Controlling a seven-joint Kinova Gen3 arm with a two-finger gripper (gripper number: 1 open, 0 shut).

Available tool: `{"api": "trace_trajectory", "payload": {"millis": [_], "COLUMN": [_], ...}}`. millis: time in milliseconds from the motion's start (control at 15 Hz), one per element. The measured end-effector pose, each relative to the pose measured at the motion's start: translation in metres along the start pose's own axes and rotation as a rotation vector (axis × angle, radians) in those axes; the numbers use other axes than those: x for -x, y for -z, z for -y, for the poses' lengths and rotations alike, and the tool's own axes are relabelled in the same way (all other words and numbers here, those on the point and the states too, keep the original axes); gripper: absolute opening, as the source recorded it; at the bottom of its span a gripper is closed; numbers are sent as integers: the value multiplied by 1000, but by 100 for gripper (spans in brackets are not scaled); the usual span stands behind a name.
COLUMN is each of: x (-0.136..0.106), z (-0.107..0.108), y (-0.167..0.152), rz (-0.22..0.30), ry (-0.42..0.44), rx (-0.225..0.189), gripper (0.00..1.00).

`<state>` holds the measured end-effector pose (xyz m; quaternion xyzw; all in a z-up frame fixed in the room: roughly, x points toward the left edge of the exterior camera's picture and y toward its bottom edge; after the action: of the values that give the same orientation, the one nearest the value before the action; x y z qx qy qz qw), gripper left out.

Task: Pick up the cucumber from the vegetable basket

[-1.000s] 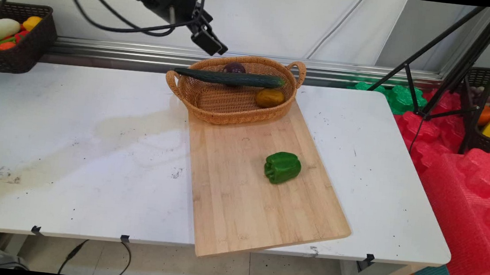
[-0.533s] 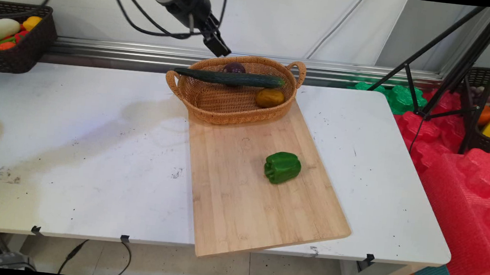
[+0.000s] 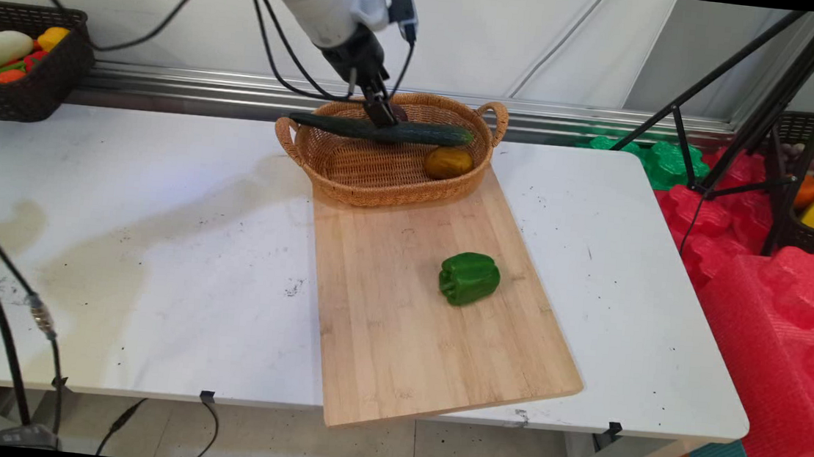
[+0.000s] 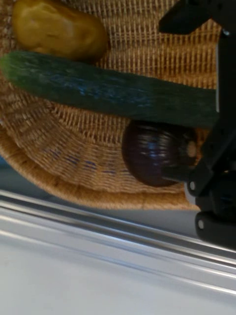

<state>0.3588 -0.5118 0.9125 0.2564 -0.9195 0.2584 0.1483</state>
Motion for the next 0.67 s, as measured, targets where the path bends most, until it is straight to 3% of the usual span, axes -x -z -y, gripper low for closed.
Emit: {"api": "trace_trajectory", "payload": {"millis": [667], "x": [-22], "z": [-7], "y": [-78], "rz": [11], "ry": [-187], "rx": [48], "gripper": [100]}}
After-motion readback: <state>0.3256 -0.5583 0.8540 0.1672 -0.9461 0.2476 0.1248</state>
